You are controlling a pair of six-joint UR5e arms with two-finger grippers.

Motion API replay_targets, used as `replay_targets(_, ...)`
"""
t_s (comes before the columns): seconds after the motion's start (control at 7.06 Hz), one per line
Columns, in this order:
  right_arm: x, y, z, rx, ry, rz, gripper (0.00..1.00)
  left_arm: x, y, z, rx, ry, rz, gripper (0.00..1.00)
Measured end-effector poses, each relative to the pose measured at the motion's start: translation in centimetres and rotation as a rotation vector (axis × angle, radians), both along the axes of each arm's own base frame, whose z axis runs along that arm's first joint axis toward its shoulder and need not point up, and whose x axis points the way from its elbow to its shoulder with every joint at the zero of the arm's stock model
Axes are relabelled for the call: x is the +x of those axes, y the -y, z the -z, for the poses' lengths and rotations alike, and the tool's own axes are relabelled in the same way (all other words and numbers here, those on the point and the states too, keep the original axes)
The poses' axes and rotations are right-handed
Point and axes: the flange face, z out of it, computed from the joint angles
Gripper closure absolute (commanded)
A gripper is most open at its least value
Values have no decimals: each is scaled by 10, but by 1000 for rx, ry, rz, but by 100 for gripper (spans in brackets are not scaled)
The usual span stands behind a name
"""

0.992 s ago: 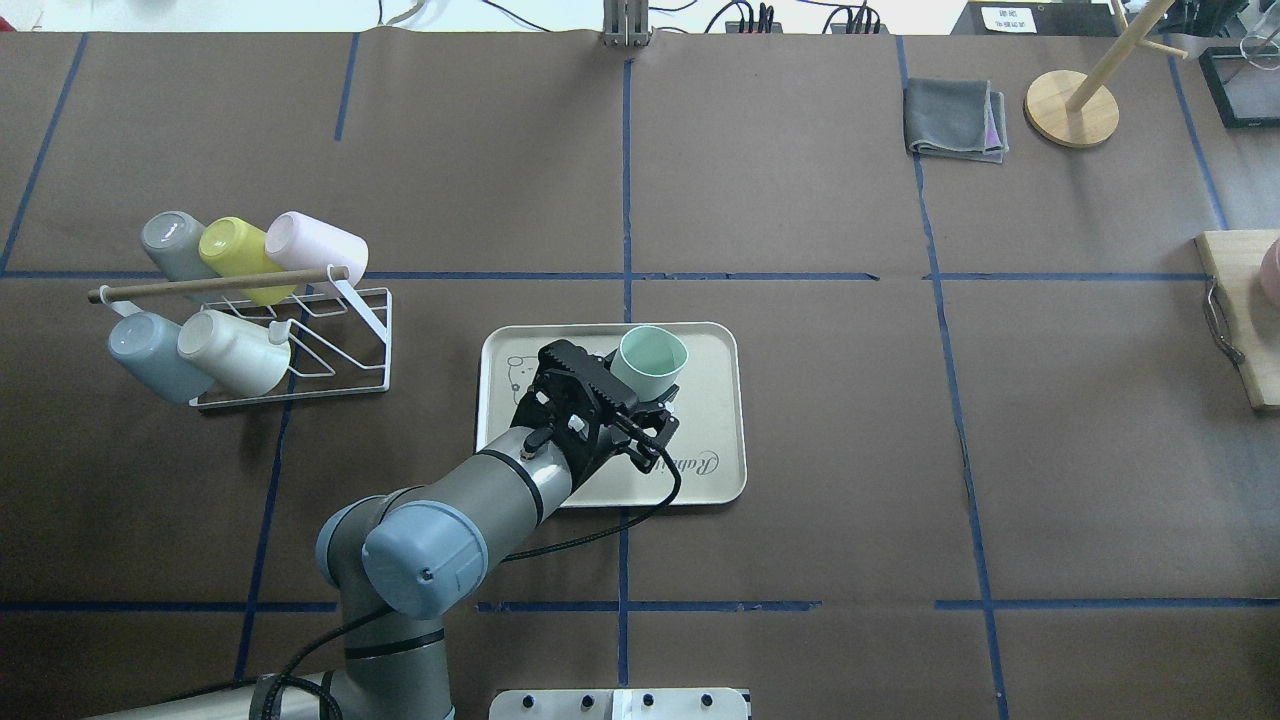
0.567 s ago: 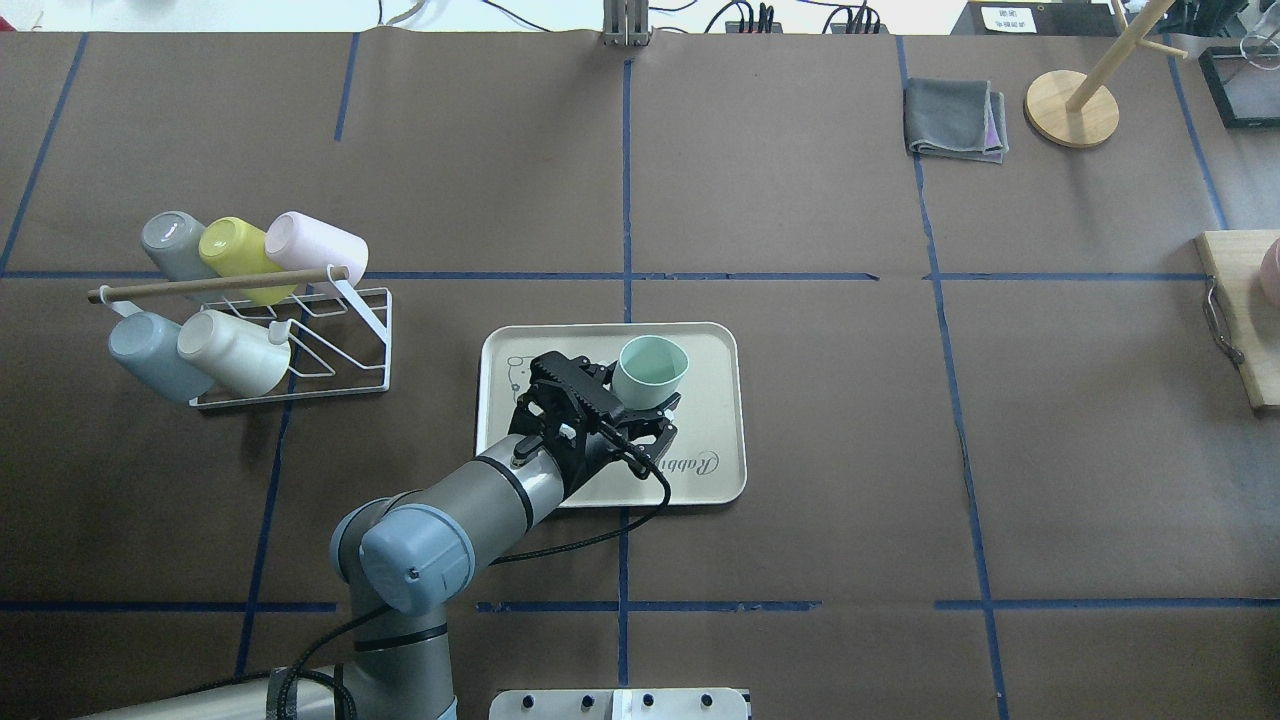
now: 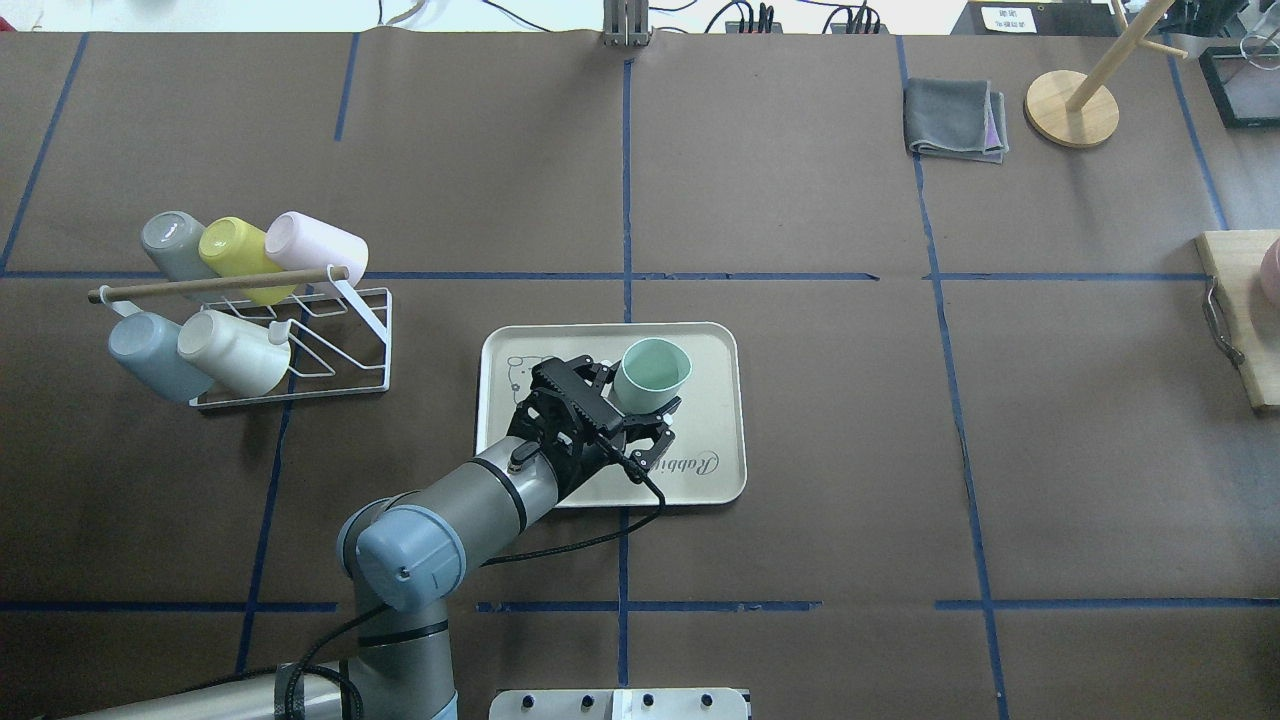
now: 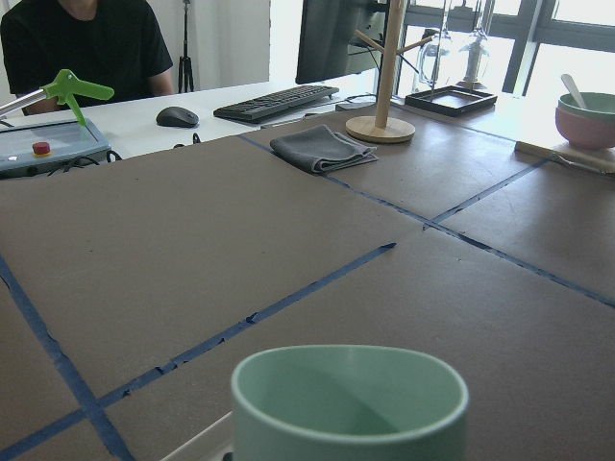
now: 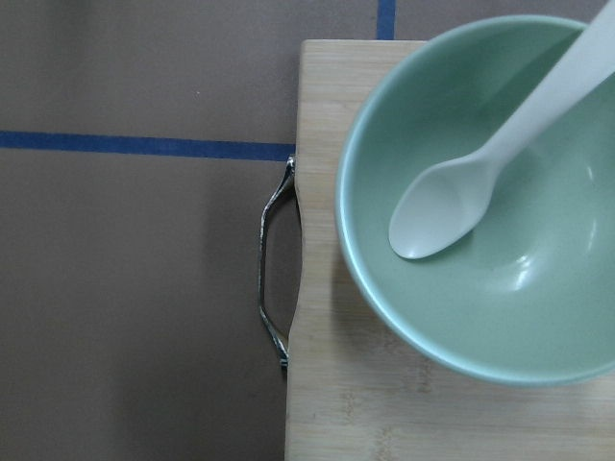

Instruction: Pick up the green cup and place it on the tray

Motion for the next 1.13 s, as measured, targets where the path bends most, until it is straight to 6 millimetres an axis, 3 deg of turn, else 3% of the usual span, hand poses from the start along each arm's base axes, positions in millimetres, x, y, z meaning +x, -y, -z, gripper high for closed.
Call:
replay_targets(0.14, 0, 0, 0, 0, 0, 0, 0, 5, 4, -9, 6, -1, 10, 83)
replay_targets(0.28, 0, 0, 0, 1, 0, -1, 0, 8, 7, -12, 7, -2, 20, 68)
replay_targets(0.85, 0, 0, 1, 2, 1, -1, 0, 11, 13, -16, 4, 9, 41, 67)
replay_targets(1.13, 0, 0, 1, 1, 0, -1, 0, 11, 15, -19, 1, 15, 49, 30)
